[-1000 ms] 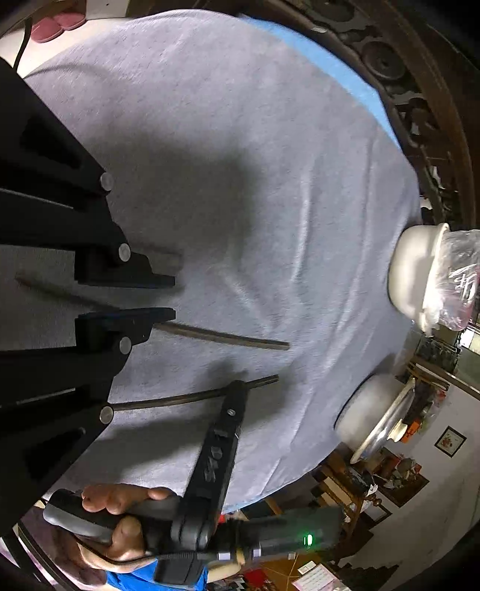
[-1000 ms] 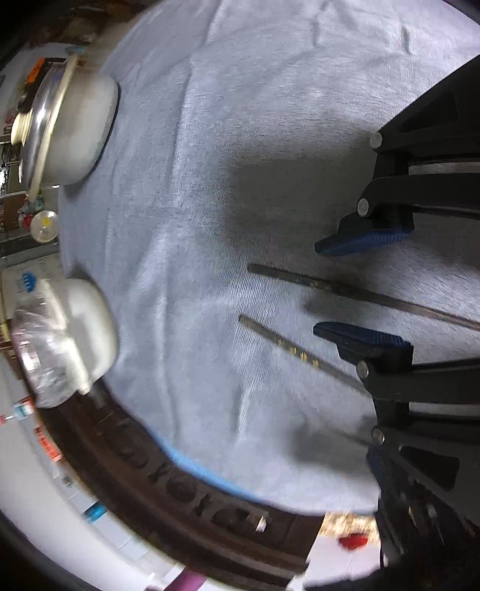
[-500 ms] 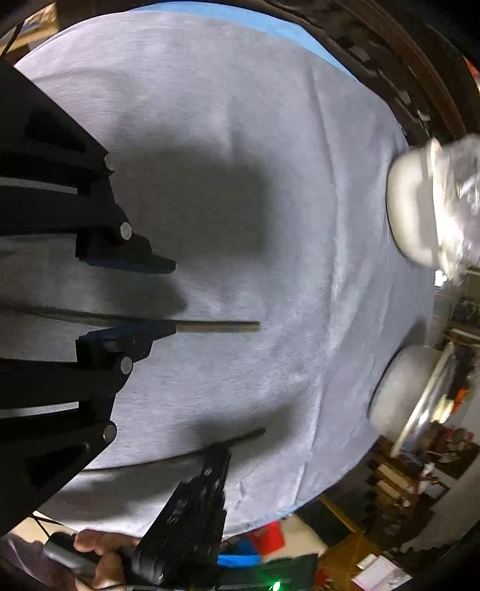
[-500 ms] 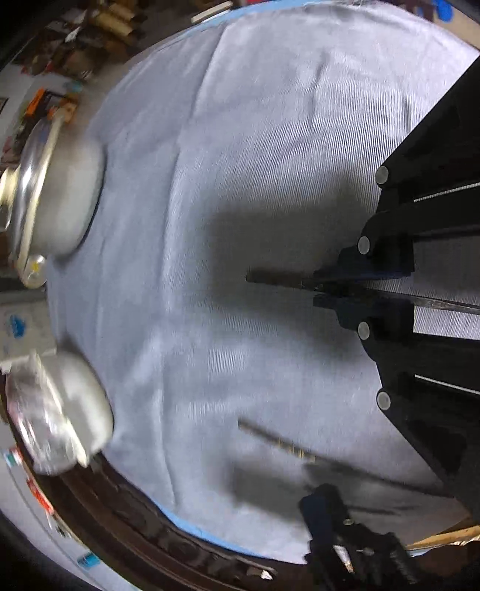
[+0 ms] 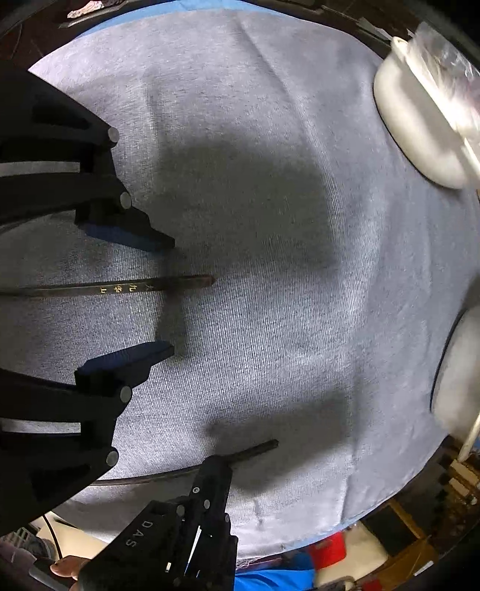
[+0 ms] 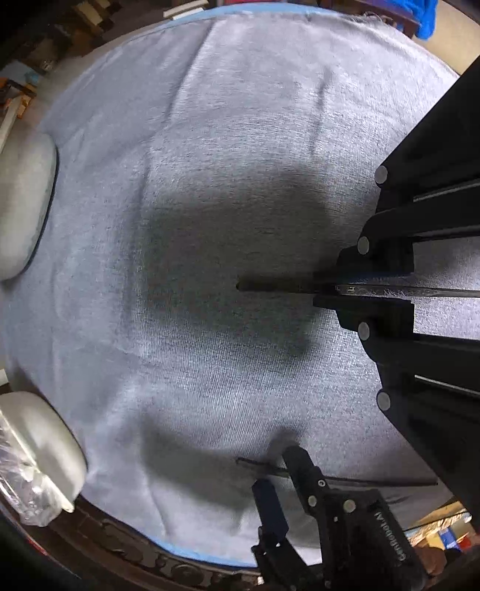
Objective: Organize utensils
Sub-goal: 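Close the right tool on another chopstick while the left tool holds its chopstick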
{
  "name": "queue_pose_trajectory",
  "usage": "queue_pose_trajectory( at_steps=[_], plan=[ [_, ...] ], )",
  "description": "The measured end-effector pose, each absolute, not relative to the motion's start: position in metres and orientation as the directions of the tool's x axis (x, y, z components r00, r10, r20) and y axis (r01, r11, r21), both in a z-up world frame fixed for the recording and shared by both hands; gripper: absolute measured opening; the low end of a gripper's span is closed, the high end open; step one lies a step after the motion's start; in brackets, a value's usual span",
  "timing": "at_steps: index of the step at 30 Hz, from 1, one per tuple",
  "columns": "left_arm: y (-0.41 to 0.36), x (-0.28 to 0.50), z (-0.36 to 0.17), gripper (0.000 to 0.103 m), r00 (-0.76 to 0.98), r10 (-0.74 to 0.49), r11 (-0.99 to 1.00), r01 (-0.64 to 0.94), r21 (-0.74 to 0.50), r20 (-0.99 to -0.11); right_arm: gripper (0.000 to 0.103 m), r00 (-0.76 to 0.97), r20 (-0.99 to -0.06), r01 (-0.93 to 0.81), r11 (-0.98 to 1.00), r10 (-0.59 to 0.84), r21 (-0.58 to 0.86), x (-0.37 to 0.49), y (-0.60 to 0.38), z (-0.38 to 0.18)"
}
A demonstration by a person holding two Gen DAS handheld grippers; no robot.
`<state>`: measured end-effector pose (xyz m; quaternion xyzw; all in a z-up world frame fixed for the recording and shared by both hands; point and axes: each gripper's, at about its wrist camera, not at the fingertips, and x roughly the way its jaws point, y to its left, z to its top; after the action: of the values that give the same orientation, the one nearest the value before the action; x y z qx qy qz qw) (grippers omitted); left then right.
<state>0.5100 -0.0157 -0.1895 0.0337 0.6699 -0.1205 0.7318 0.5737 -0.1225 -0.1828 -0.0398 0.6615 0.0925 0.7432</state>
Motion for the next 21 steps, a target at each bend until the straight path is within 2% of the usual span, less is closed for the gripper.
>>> queue_pose_trajectory(
  at_steps=[2, 5, 7, 9, 16, 21],
  plan=[
    [-0.017, 0.513, -0.19, 0.051, 0.065, -0.13, 0.969, 0.217, -0.113, -0.989, 0.009, 0.103, -0.991, -0.188, 0.98, 0.085, 0.065, 0.577, -0.121, -0.183],
    [-0.018, 0.516, -0.19, 0.039, 0.07, -0.112, 0.971, 0.218, -0.094, -0.991, 0.009, 0.096, -0.992, -0.197, 0.979, 0.08, 0.06, 0.58, -0.12, -0.183],
    [-0.02, 0.519, -0.19, 0.025, 0.075, -0.088, 0.973, 0.218, -0.07, -0.993, 0.009, 0.094, -0.994, -0.214, 0.976, 0.064, 0.043, 0.581, -0.12, -0.183],
    [-0.021, 0.522, -0.19, 0.019, 0.071, -0.082, 0.976, 0.209, -0.065, -0.994, 0.009, 0.092, -0.995, -0.228, 0.973, 0.047, 0.025, 0.582, -0.113, -0.184],
    [-0.032, 0.532, -0.194, 0.008, 0.083, -0.061, 0.98, 0.193, -0.044, -0.995, 0.008, 0.114, -0.992, -0.234, 0.972, 0.053, 0.025, 0.576, -0.105, -0.18],
    [-0.031, 0.527, -0.194, 0.007, 0.108, -0.062, 0.986, 0.159, -0.045, -0.992, 0.007, 0.156, -0.985, -0.218, 0.975, 0.072, 0.037, 0.561, -0.112, -0.179]
  ],
)
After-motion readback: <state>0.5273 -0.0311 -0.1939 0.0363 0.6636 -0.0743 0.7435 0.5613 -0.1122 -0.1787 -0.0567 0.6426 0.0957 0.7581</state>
